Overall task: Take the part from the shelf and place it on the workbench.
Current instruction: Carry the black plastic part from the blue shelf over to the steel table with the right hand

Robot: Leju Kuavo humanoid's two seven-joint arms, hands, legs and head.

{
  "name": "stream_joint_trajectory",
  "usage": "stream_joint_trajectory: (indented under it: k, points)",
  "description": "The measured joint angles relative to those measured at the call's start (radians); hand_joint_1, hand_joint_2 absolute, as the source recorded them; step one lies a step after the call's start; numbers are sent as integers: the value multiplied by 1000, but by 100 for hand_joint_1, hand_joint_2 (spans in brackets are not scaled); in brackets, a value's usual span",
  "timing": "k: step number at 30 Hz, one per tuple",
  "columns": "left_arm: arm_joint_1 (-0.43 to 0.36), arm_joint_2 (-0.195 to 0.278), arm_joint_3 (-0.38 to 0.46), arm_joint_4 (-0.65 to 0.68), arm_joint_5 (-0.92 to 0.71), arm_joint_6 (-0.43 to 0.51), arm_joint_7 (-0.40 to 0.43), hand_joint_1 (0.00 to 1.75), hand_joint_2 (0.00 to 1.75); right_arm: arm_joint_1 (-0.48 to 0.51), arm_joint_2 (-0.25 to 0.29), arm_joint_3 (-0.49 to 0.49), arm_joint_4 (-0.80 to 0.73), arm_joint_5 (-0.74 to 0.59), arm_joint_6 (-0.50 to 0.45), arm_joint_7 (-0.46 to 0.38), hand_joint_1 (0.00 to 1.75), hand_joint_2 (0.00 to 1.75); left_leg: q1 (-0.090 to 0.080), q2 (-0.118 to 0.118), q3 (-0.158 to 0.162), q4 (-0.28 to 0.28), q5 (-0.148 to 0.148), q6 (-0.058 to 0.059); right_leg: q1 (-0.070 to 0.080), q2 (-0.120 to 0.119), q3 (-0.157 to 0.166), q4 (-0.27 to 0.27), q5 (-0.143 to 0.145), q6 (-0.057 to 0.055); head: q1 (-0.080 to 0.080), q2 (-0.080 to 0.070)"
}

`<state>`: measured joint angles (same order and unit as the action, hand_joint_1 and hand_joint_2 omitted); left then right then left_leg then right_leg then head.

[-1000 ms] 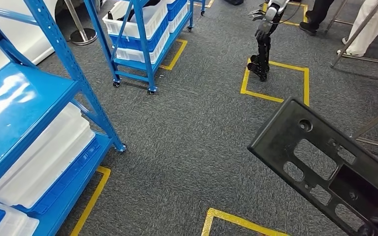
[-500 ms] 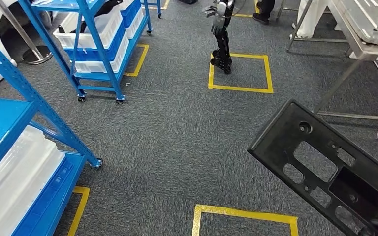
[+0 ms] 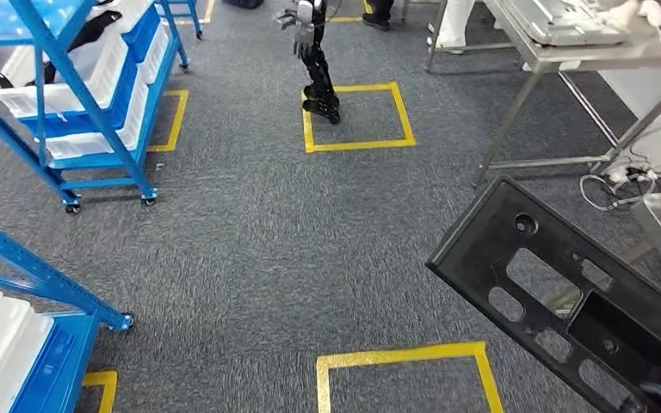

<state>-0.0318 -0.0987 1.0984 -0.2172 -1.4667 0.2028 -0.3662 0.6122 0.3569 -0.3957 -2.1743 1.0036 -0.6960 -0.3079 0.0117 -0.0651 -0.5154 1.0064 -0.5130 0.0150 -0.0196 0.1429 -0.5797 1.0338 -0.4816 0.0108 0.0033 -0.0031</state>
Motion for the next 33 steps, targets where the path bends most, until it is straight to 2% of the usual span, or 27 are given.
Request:
stream_joint_trajectory:
  k: [1, 2, 4, 5, 6, 7, 8, 9, 11, 12, 13, 15, 16, 17, 19, 20, 21, 22, 23, 24, 26, 27, 28, 30, 31, 32, 33]
  points:
    - [-1, 0, 1, 0, 0, -1, 0, 0, 175, 2, 0, 0, 0, 0, 0, 0, 175, 175, 1, 14, 3, -7, 5, 8, 1, -18, -6, 9, -6, 4, 0, 0]
    - [-2, 0, 1, 0, 0, -2, -1, 0, 175, 2, 1, 0, 0, 1, 0, 0, 175, 175, 3, 30, 6, -14, 9, 14, 3, -47, -19, 35, -24, 7, 1, 0]
    - [0, 0, 3, 0, 0, -4, -1, 0, 175, 1, 1, 2, 1, 1, 0, 0, 175, 175, 2, 61, 7, -20, 12, 23, 5, -112, -71, 142, -85, 12, 1, 0]
    - [1, 0, 4, 0, 0, -5, -1, 0, 175, 1, 1, 3, 3, 2, 0, 0, 175, 175, 0, 78, 6, -20, 11, 24, 3, -126, -103, 206, -113, 15, 1, 0]
    - [3, 0, 5, 0, 0, -5, -1, 0, 175, 1, 1, 4, 4, 2, 0, 0, 175, 175, -1, 95, 5, -19, 10, 24, 1, -132, -126, 253, -127, 18, 1, 0]
    - [3, 0, 5, 0, 0, -5, -1, 0, 175, 2, 1, 4, 5, 2, 0, 0, 175, 175, -2, 111, 5, -19, 8, 24, -1, -136, -132, 268, -122, 21, 1, 0]
    - [2, 0, 6, 0, 0, -6, 0, 0, 175, 3, 1, 4, 6, 2, 0, 0, 175, 175, -2, 126, 6, -19, 6, 22, -3, -142, -117, 242, -100, 22, 1, 0]
    - [1, 0, 6, 0, 0, -6, 0, 0, 175, 3, 1, 4, 7, 2, 0, 0, 175, 175, -2, 140, 8, -19, 3, 19, -4, -155, -83, 181, -68, 22, 1, 0]
    - [-1, 0, 6, 0, -1, -6, -1, 0, 175, 3, 1, 4, 7, 2, 0, 0, 175, 175, -5, 162, 17, -17, -5, 10, 0, -200, -8, 45, -22, 16, 1, 0]
    - [-1, 0, 6, 0, -1, -6, -1, 0, 175, 2, 1, 4, 7, 2, 0, 0, 175, 175, -7, 172, 21, -16, -9, 5, 3, -215, 13, 6, -13, 11, 1, 0]
    - [-2, 0, 6, 0, -1, -6, -1, 0, 175, 2, 1, 4, 7, 2, 0, 0, 175, 175, -9, 182, 25, -15, -12, -1, 7, -220, 20, -8, -13, 6, 1, 0]
    - [-6, -1, 6, 0, -2, -7, -2, 0, 175, 5, 1, 4, 7, 3, 0, -1, 175, 175, -6, 197, 32, -16, -17, -13, 8, -194, 17, -10, -9, -5, 1, 0]
    - [-8, -1, 6, 0, -3, -8, -3, 0, 175, 6, 1, 4, 7, 3, 0, -2, 175, 175, -4, 184, 32, -10, -24, -18, 7, -183, 17, -14, -5, -12, 1, 0]
    - [-9, -2, 6, 0, -3, -9, -4, 0, 175, 7, 1, 4, 7, 4, 0, -3, 175, 175, -1, 158, 25, 14, -42, -23, 5, -172, 17, -18, -1, -20, 0, 0]
    - [-8, -3, 6, 0, -4, -11, -5, 0, 175, 6, 1, 6, 8, 4, 0, -4, 175, 175, 3, 95, -24, 125, -107, -27, 4, -151, 17, -22, 4, -30, 0, 0]
    - [-5, -3, 6, 0, -4, -11, -5, 0, 175, 6, 1, 7, 8, 5, 0, -4, 175, 175, 3, 79, -59, 199, -140, -28, 6, -138, 16, -21, 4, -32, 0, 0]
    - [-2, -2, 6, 0, -4, -12, -5, 0, 175, 6, 1, 9, 8, 5, 0, -4, 175, 175, 3, 73, -90, 259, -158, -28, 8, -124, 16, -20, 4, -33, 0, 0]
    - [0, -2, 6, 0, -4, -12, -5, 0, 175, 6, 1, 10, 9, 5, 0, -4, 175, 175, 3, 71, -107, 287, -155, -27, 9, -109, 16, -19, 4, -34, 0, 0]
    - [1, -2, 6, 0, -4, -13, -5, 0, 175, 6, 1, 11, 10, 5, 0, -4, 175, 175, 3, 69, -106, 274, -131, -25, 10, -94, 17, -17, 3, -33, 0, 0]
    - [1, -2, 6, 0, -4, -13, -5, 0, 175, 6, 1, 11, 10, 5, 0, -4, 175, 175, 3, 61, -88, 221, -91, -22, 10, -78, 18, -14, 2, -33, 0, 0]
    - [1, -1, 6, 0, -4, -13, -5, 0, 175, 5, 1, 13, 12, 5, 0, -4, 175, 175, 5, 8, -36, 81, -20, -14, 10, -50, 15, -7, 0, -28, 0, 0]
    - [1, 0, 7, 0, -4, -14, -5, 0, 175, 5, 1, 14, 12, 5, 0, -5, 175, 175, 4, -16, -19, 35, -4, -11, 9, -36, 12, -4, 0, -23, 0, 0]
    - [1, 0, 7, 0, -4, -14, -6, 0, 175, 6, 1, 14, 13, 5, 0, -5, 175, 175, 3, -32, -12, 13, -1, -8, 7, -23, 7, -3, 0, -17, 0, 0]
    - [0, 0, 7, 0, -4, -14, -6, 0, 175, 8, 1, 15, 13, 5, 0, -7, 175, 175, 0, -14, -7, 4, 0, 1, 3, 5, 0, -6, 6, 0, 0, 0]
    - [-2, 0, 7, 0, -4, -14, -6, 0, 175, 10, 1, 15, 14, 5, 0, -7, 175, 175, 1, 0, -3, -4, 4, 8, 2, 1, -4, -4, 5, 5, 0, 0]
    - [-4, -1, 7, 0, -4, -14, -6, 0, 175, 12, 1, 15, 14, 4, 0, -8, 175, 175, 2, 15, 0, -12, 11, 16, 3, -20, -12, 10, -5, 8, 1, 0]
    - [-4, -1, 7, 0, -4, -14, -6, 0, 175, 12, 1, 15, 15, 4, 0, -9, 175, 175, 4, 31, 2, -20, 16, 22, 5, -52, -29, 44, -27, 10, 2, 0]
